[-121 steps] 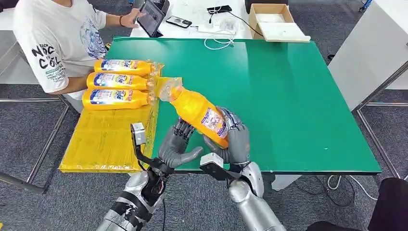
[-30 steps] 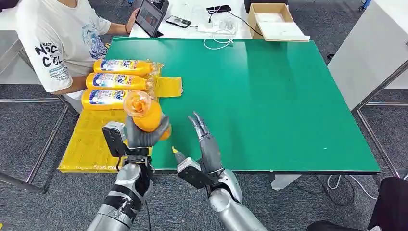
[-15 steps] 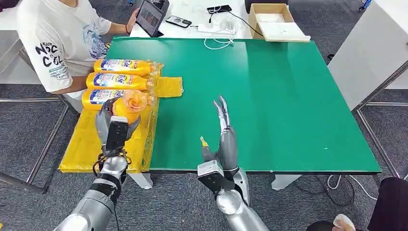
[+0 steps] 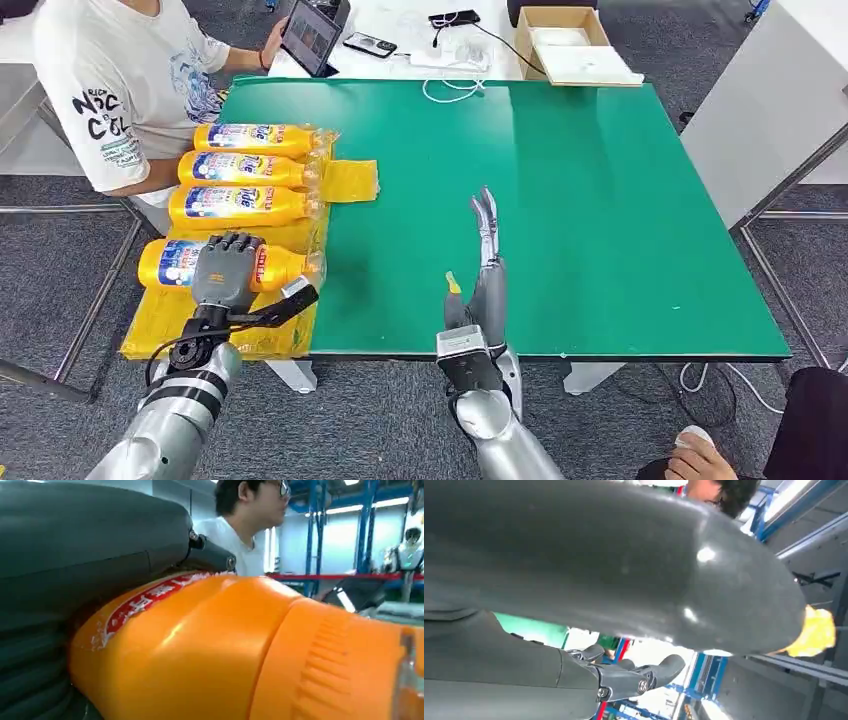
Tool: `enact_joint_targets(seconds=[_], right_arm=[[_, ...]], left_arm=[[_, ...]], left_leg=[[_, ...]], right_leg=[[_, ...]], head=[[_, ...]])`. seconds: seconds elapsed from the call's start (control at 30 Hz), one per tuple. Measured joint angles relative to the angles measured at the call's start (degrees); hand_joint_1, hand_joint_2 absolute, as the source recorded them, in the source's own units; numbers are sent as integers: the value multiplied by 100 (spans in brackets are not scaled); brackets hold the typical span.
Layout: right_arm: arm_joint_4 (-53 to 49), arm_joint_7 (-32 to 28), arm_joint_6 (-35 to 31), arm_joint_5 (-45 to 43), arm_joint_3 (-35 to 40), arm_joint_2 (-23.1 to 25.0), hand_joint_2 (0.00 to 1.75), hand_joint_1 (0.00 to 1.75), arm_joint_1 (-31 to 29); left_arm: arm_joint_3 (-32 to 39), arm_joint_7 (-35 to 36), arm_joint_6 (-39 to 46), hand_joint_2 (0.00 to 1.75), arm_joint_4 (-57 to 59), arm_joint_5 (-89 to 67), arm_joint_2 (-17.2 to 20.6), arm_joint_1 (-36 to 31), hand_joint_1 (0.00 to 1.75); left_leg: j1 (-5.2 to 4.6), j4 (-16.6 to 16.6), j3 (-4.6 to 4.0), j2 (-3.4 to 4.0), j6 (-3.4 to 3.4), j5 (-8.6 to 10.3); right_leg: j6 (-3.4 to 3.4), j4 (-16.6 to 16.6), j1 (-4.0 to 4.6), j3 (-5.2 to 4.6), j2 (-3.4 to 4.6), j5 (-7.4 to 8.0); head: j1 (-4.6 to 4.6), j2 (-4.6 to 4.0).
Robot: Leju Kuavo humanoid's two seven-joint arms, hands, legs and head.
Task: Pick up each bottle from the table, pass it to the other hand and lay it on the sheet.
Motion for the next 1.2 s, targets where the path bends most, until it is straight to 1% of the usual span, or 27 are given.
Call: enact_joint_targets(seconds=[0.1, 0.2, 0.37, 0.47, 0.5, 0.53, 0.6, 0.67, 0.7, 0.77, 0.87, 1.2], right_arm=[[18, 0, 35, -24, 22, -2, 0, 0, -29], [79, 0, 112, -33, 59, -2, 0, 0, -64], [162, 0, 140, -33, 70, -2, 0, 0, -68], [201, 0, 149, -31, 72, -2, 0, 0, -68], [210, 0, 158, -31, 72, -2, 0, 0, -68], [223, 0, 171, -24, 72, -2, 0, 0, -69], [256, 2, 223, -11, 72, -2, 0, 0, -69], [295, 22, 249, 28, 72, 2, 0, 0, -69], [308, 37, 278, 61, 74, 2, 0, 0, -69], [343, 96, 341, 109, 74, 2, 0, 0, -69], [415, 159, 448, 170, 94, 4, 0, 0, -75], [619, 212, 623, 166, 92, 46, 0, 0, -110]], left_arm=[[-386, 129, 2, 175, 154, -9, 156, -51, 175], [-694, 151, 2, 175, 554, 160, 263, -221, 175], [-814, 118, 2, 175, 890, 304, 315, -334, 175], [-821, -20, 2, 175, 1063, 560, 315, -393, 175], [-821, -52, 2, 175, 1128, 625, 315, -419, 75], [-818, -81, 2, 175, 1211, 680, 315, -449, 2], [-797, -170, -82, 175, 1399, 882, 313, -533, 0], [-710, -318, -370, 175, 1543, 1238, 298, -639, 0], [-650, -367, -545, 0, 1598, 1397, 293, -683, 0], [-522, -398, -895, 0, 1685, 1632, 269, -773, 0], [-386, -378, -1176, 0, 1782, 1698, 256, -887, 0], [-309, -299, -1445, 0, 1900, 1713, 247, -953, 0]], left_leg=[[0, 0, -1, -8, 0, 0], [-1, 0, -1, -7, 0, 0], [-1, 0, 0, -6, 0, 1], [-1, 0, -1, -6, 0, 1], [-1, 0, -1, -6, 0, 1], [-1, 0, -1, -6, 0, 1], [0, 0, -1, -6, 0, 0], [-1, 0, 0, -8, 0, 1], [-1, 0, 1, -9, 0, 0], [-1, 0, 4, -12, 0, 1], [-1, -1, 10, -17, 0, 3], [-2, -2, 37, -18, -1, 2]], right_leg=[[0, 0, -1, 1, -1, 0], [0, 0, -1, 3, -1, 0], [0, 0, -1, 2, -1, 1], [0, 0, 0, 2, -1, 0], [0, 0, 0, 2, -1, 0], [0, 0, 0, 2, -1, 0], [0, 0, 0, 2, -1, 0], [0, 0, 0, 5, -2, 0], [0, 0, 0, 6, -2, 0], [0, 0, 0, 11, -4, 0], [0, 0, -1, 19, -7, 0], [-1, 0, -1, 44, -8, -2]], head=[[2, 0], [0, 0], [0, 0], [0, 0], [0, 0], [0, 0], [2, 0], [2, 0], [0, 0], [0, 0], [0, 0], [0, 0]])
